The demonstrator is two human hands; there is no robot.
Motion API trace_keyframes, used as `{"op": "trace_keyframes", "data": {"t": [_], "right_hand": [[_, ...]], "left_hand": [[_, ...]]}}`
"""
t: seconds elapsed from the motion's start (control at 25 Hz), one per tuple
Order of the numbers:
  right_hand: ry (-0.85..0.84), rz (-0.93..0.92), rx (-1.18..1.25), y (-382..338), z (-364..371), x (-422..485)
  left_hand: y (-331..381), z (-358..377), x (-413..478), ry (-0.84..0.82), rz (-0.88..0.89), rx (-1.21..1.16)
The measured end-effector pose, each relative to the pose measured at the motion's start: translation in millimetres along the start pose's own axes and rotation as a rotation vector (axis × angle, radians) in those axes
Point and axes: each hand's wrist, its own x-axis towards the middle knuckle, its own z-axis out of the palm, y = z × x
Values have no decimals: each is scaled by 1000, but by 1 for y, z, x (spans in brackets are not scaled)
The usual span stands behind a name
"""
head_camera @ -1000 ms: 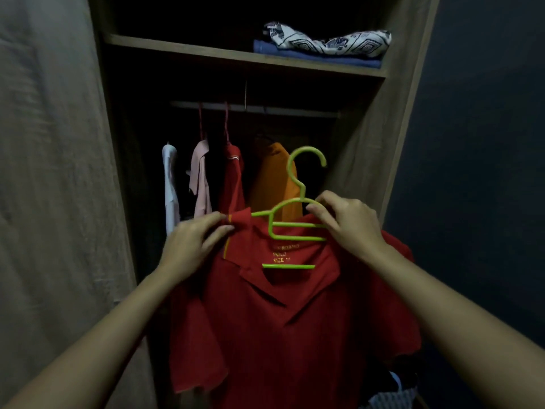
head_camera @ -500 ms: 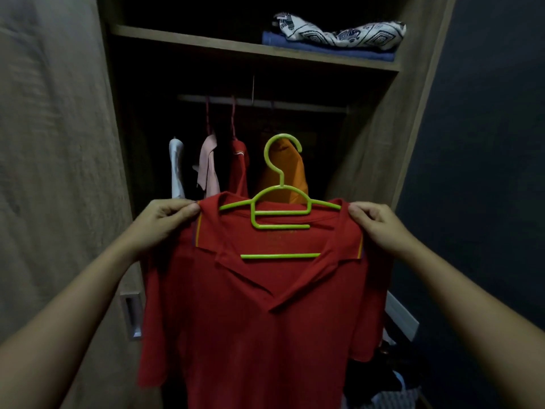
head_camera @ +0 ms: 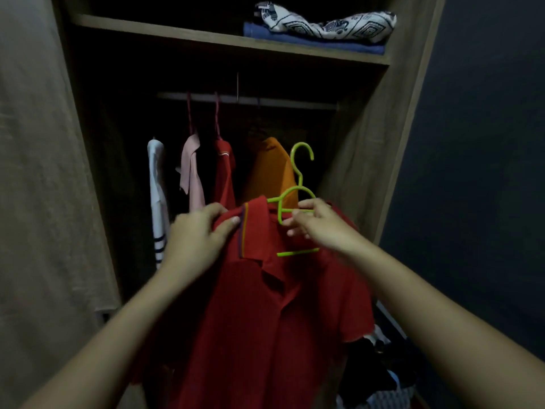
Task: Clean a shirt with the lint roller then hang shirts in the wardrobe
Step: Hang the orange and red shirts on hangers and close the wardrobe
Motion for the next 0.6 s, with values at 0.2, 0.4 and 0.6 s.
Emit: {"op": "trace_keyframes", "data": {"t": [0.2,0.4,0.6], "right_hand": [[189,163,305,8,-9,45],[187,263,345,17,-50,88],[233,191,15,23,-74,139]], "left_hand": [[52,49,10,-70,-34,22],[74,54,66,-221,-72,-135],[41,107,180,-179,-244,-91]]}}
